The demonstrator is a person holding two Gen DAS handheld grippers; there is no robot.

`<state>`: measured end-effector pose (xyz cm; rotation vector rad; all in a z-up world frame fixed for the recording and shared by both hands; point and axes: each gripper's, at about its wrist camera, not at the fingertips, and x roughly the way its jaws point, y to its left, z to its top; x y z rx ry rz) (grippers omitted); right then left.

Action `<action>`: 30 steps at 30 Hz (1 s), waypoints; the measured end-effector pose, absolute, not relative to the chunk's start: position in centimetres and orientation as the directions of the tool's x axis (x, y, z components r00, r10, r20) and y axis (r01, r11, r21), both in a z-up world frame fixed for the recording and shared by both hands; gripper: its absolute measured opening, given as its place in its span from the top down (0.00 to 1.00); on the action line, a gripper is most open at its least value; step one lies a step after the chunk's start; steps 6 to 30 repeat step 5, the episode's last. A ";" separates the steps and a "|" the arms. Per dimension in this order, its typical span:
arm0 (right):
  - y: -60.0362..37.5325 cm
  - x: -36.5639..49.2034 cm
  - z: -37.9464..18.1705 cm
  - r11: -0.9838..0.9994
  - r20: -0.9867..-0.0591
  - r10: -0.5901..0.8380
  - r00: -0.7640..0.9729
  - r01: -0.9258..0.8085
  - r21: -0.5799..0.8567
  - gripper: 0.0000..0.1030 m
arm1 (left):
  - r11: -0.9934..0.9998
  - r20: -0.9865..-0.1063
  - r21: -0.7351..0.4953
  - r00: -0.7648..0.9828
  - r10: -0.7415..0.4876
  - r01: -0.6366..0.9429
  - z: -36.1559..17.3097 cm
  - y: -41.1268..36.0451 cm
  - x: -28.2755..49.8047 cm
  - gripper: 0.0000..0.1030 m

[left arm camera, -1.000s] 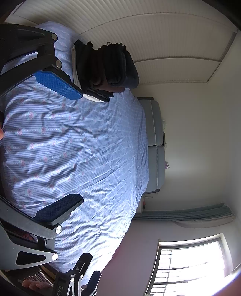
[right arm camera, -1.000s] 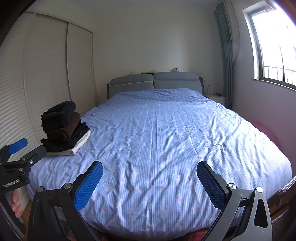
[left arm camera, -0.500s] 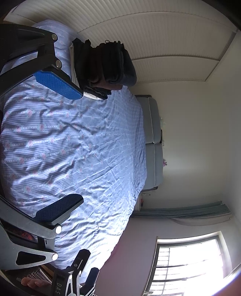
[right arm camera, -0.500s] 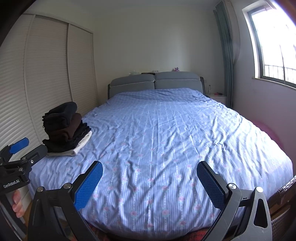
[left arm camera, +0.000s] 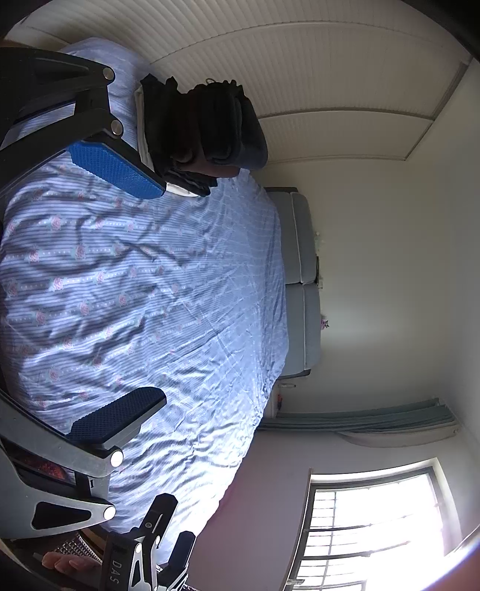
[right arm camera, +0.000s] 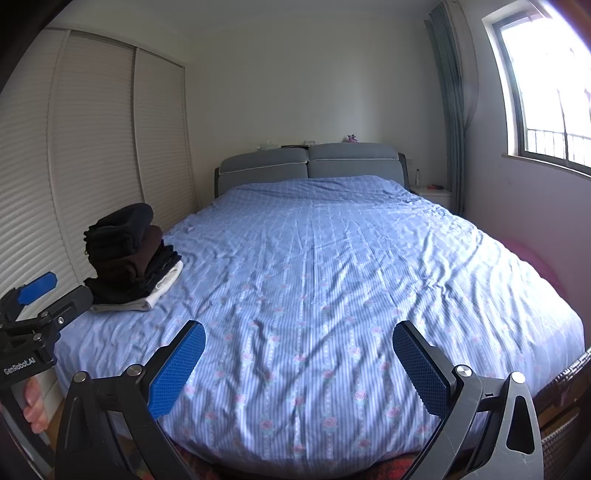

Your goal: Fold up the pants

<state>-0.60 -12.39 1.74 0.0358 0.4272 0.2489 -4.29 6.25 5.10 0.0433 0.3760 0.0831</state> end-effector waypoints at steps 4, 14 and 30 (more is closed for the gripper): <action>-12.5 -0.6 1.7 0.969 -0.406 0.247 0.880 -0.231 0.088 0.00 | 0.996 -0.374 0.046 0.923 0.086 -0.074 5.1 6.3 -4.2 0.00; -12.5 -0.6 1.7 0.969 -0.406 0.246 0.880 -0.231 0.087 0.00 | 0.996 -0.376 0.043 0.923 0.086 -0.075 5.1 6.3 -4.2 0.00; -12.5 -0.6 1.7 0.969 -0.406 0.246 0.880 -0.231 0.087 0.00 | 0.996 -0.376 0.043 0.923 0.086 -0.075 5.1 6.3 -4.2 0.00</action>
